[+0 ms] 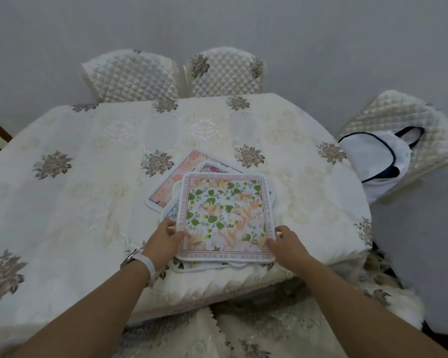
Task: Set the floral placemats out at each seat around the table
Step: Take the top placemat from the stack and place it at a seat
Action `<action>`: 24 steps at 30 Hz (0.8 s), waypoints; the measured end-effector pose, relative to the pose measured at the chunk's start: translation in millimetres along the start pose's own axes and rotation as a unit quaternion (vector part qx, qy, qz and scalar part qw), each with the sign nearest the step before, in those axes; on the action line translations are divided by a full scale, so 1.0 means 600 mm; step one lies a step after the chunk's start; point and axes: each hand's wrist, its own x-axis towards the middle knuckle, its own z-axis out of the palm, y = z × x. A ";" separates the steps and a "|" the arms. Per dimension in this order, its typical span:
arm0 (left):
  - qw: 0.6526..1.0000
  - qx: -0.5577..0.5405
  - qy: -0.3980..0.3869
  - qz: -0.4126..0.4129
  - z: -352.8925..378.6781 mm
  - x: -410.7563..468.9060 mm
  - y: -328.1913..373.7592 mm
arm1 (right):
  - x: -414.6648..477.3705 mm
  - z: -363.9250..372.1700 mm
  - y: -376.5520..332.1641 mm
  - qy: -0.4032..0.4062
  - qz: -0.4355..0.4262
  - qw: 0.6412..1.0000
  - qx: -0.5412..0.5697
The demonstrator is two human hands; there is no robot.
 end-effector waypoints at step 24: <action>0.992 -0.087 0.055 -0.078 0.046 0.107 0.040 | 0.112 0.010 -0.018 0.037 0.041 0.987 0.152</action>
